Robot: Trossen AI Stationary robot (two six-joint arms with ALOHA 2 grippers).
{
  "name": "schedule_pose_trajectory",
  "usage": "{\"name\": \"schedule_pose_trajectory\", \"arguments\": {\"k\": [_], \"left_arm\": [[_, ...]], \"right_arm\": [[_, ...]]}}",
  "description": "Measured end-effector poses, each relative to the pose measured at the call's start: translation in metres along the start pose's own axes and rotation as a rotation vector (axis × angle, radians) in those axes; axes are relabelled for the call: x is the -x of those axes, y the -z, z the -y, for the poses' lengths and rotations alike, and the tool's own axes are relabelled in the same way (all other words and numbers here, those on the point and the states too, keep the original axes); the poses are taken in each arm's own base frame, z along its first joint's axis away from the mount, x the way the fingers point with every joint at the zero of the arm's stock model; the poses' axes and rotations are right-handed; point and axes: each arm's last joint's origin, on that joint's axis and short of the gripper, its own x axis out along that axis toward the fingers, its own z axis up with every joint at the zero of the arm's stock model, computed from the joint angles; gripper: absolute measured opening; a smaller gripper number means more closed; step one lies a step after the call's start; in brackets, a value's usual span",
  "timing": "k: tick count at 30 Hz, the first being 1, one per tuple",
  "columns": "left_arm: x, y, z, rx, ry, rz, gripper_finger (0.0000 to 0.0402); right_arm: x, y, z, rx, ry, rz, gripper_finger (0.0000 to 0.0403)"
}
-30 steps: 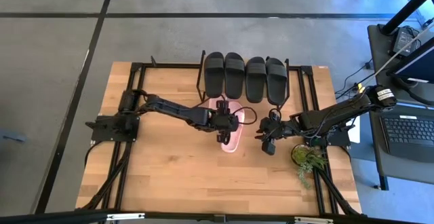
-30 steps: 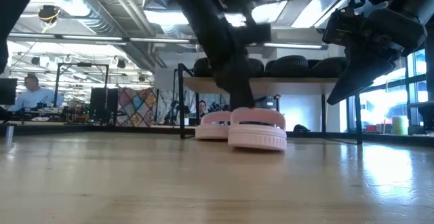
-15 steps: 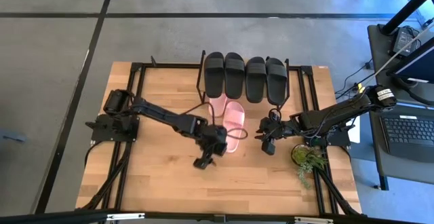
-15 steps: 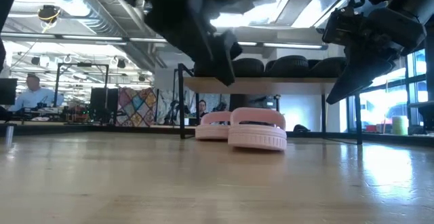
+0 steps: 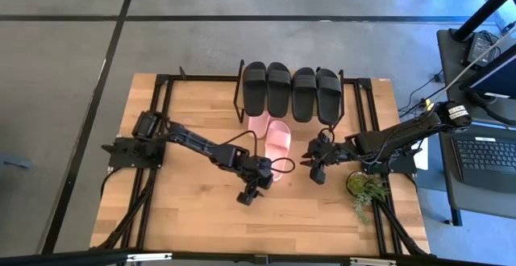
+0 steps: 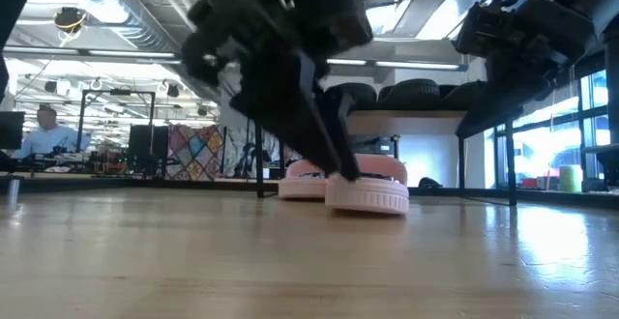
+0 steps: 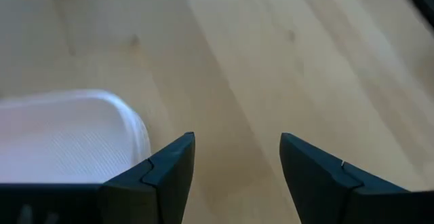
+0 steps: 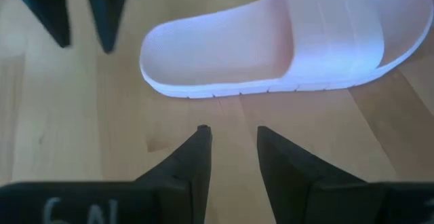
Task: Pick and place slides into the shelf
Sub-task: Put the pink slide under the shelf
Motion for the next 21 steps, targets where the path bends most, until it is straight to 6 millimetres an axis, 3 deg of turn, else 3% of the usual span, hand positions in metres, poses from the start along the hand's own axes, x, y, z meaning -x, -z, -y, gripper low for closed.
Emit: {"name": "schedule_pose_trajectory", "arguments": {"k": [8, 21], "left_arm": [[-0.011, 0.008, -0.016, 0.032, -0.015, -0.012, 0.0208], [-0.002, 0.015, -0.056, 0.099, -0.246, -0.028, 0.0208]], "right_arm": [[0.000, -0.001, 0.000, -0.002, -0.003, 0.006, 0.0120], [0.000, -0.001, 0.000, 0.004, -0.004, 0.008, 0.0120]]}}
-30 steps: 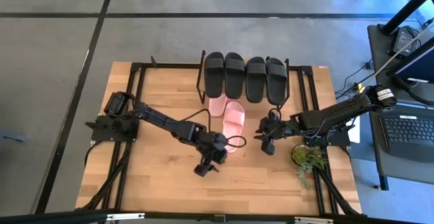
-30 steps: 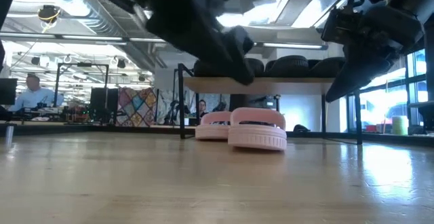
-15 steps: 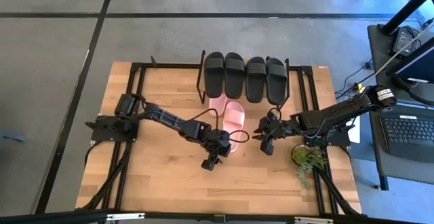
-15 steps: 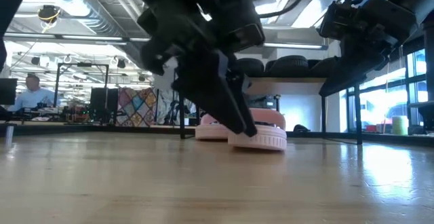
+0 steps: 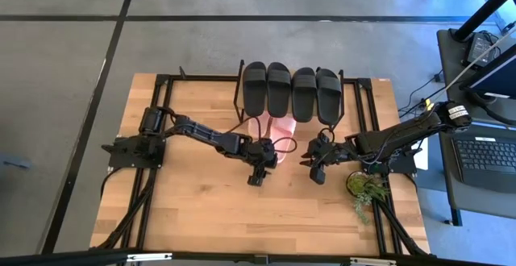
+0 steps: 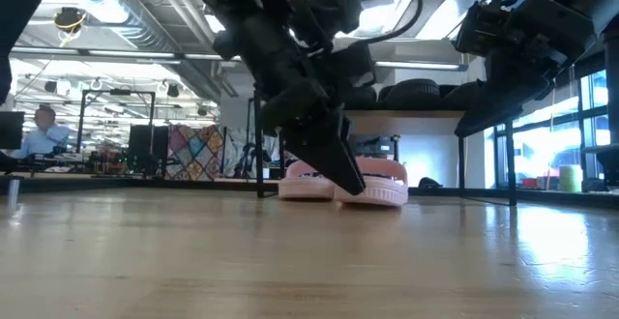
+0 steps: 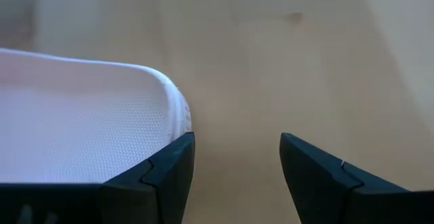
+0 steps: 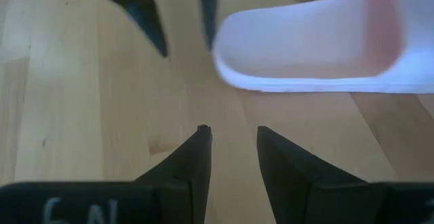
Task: Pick and place slides into the shelf
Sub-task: Put the pink slide under the shelf
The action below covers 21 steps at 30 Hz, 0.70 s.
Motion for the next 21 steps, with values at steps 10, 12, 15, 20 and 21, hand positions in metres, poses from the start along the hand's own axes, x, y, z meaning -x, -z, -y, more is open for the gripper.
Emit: {"name": "schedule_pose_trajectory", "arguments": {"k": [10, 12, 15, 20, 21], "left_arm": [[0.002, 0.002, -0.046, 0.076, -0.084, 0.055, 0.0208], [0.003, 0.004, -0.055, 0.094, -0.100, 0.053, 0.0208], [0.004, 0.007, -0.066, 0.116, -0.118, 0.051, 0.0208], [0.005, 0.009, -0.071, 0.125, -0.112, 0.046, 0.0208], [0.006, 0.009, -0.069, 0.122, -0.101, 0.037, 0.0208]], "right_arm": [[0.000, 0.000, 0.000, 0.027, 0.000, 0.000, 0.0120], [0.000, 0.000, 0.000, 0.030, 0.000, 0.000, 0.0120], [0.000, 0.000, 0.000, 0.054, 0.000, 0.000, 0.0120], [0.000, 0.000, 0.000, 0.072, 0.001, 0.002, 0.0120], [0.000, 0.000, 0.000, 0.071, 0.001, 0.002, 0.0120]]}}
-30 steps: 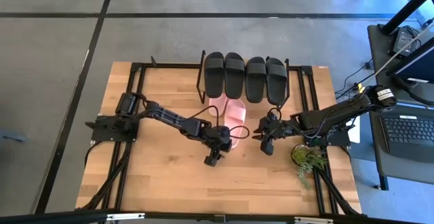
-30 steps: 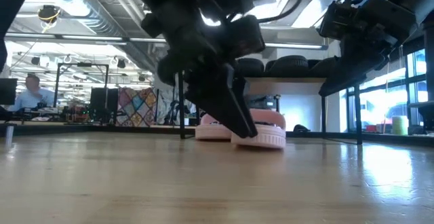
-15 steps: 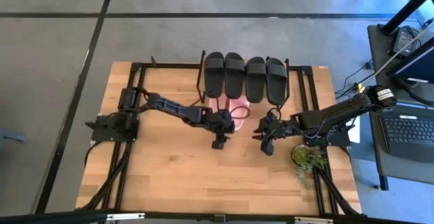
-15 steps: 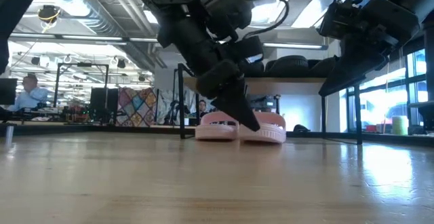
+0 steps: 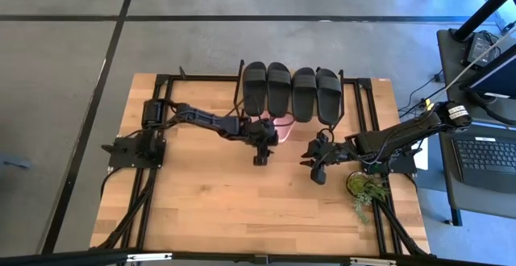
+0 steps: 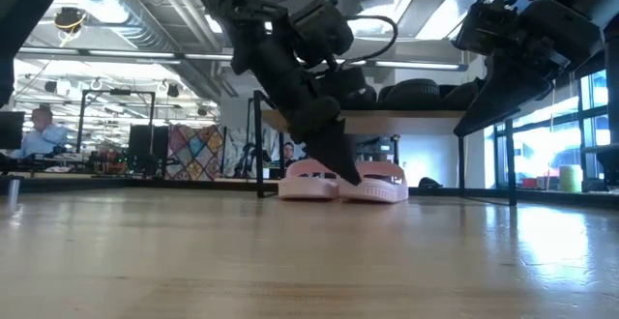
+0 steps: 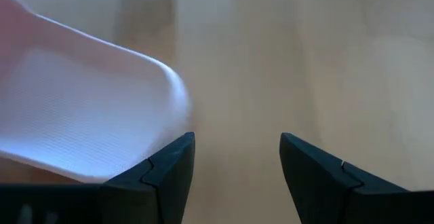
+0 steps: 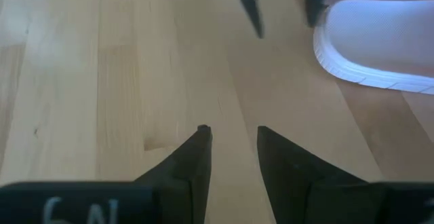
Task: Pick and place slides into the shelf
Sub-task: Put the pink slide under the shelf, then return to Home Position
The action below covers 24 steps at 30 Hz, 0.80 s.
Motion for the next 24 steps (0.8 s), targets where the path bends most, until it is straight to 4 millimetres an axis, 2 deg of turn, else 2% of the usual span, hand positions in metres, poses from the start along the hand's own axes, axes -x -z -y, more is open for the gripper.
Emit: {"name": "schedule_pose_trajectory", "arguments": {"k": [4, 9, 12, 15, 18, 24], "left_arm": [[0.012, -0.002, 0.011, -0.017, 0.066, -0.032, 0.0208], [0.037, -0.004, 0.023, -0.043, 0.123, -0.091, 0.0208], [0.052, -0.008, 0.027, -0.071, 0.128, -0.058, 0.0208], [0.067, -0.007, 0.029, -0.079, 0.129, 0.032, 0.0208], [0.084, 0.003, 0.030, -0.063, 0.125, 0.160, 0.0208], [0.110, 0.034, 0.033, -0.019, 0.112, 0.398, 0.0208]], "right_arm": [[0.000, 0.000, 0.000, -0.004, 0.008, 0.004, 0.0120], [0.001, -0.003, 0.007, -0.074, 0.240, 0.109, 0.0120], [0.001, -0.004, 0.009, -0.068, 0.289, 0.140, 0.0120], [-0.001, -0.005, 0.012, -0.065, 0.303, 0.141, 0.0120], [-0.004, -0.008, 0.017, -0.088, 0.329, 0.146, 0.0120], [-0.013, -0.010, 0.027, -0.086, 0.373, 0.135, 0.0120]]}}
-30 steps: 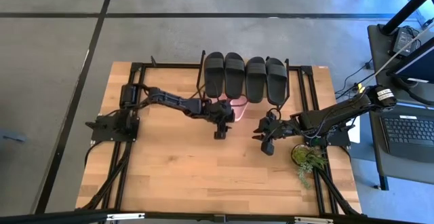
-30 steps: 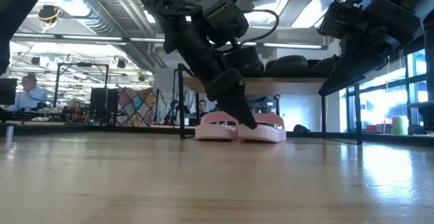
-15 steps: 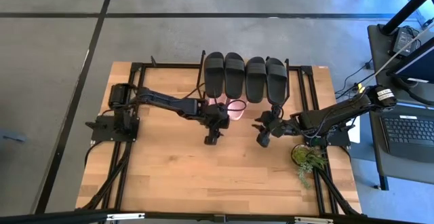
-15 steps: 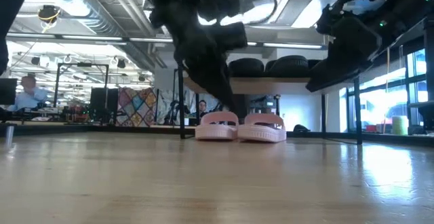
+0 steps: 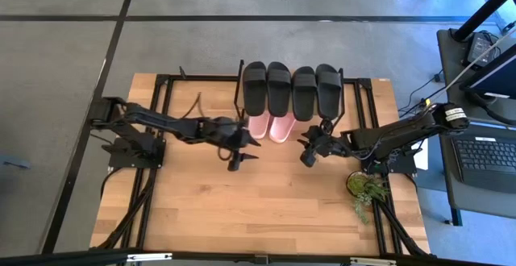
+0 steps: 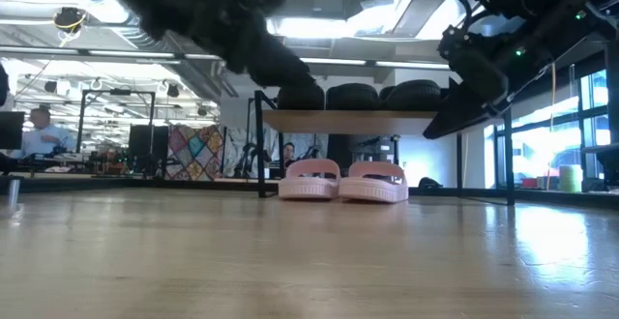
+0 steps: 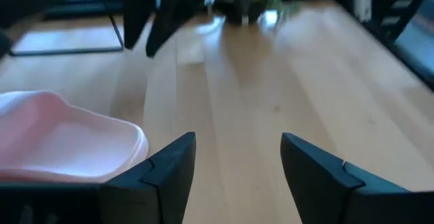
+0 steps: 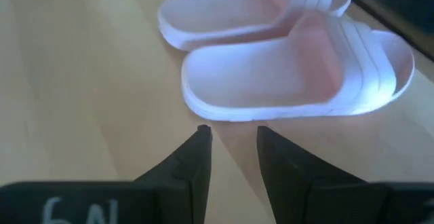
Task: Pick and place slides into the shelf
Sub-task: Return to Home Position
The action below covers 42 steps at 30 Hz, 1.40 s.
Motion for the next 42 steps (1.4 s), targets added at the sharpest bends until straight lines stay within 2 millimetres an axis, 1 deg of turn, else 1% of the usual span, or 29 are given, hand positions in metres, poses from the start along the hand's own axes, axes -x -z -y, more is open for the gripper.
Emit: {"name": "schedule_pose_trajectory", "arguments": {"k": [3, 7, 14, 21, 27, 34, 36, 42], "left_arm": [[0.015, 0.012, 0.004, 0.012, -0.005, 0.114, 0.0208], [0.036, 0.030, 0.006, 0.044, -0.014, 0.207, 0.0208], [0.065, 0.056, 0.009, 0.071, -0.045, 0.229, 0.0208], [0.088, 0.078, 0.007, 0.122, -0.136, 0.264, 0.0208], [0.100, 0.096, 0.009, 0.136, -0.148, 0.342, 0.0208], [0.110, 0.118, 0.013, 0.161, -0.143, 0.413, 0.0208], [0.111, 0.124, 0.014, 0.175, -0.140, 0.410, 0.0208], [0.110, 0.124, 0.013, 0.187, -0.143, 0.406, 0.0208]], "right_arm": [[-0.001, 0.001, 0.001, 0.002, 0.004, -0.009, 0.0120], [0.000, 0.001, 0.001, 0.005, 0.002, -0.008, 0.0120], [0.000, 0.001, 0.000, 0.032, -0.017, -0.014, 0.0120], [0.000, 0.001, 0.000, 0.033, -0.016, -0.016, 0.0120], [0.000, 0.001, 0.000, 0.035, -0.016, -0.016, 0.0120], [0.000, 0.001, 0.000, 0.035, -0.016, -0.015, 0.0120], [0.000, 0.001, 0.000, 0.035, -0.016, -0.014, 0.0120], [0.000, 0.001, -0.001, 0.056, -0.018, -0.010, 0.0120]]}}
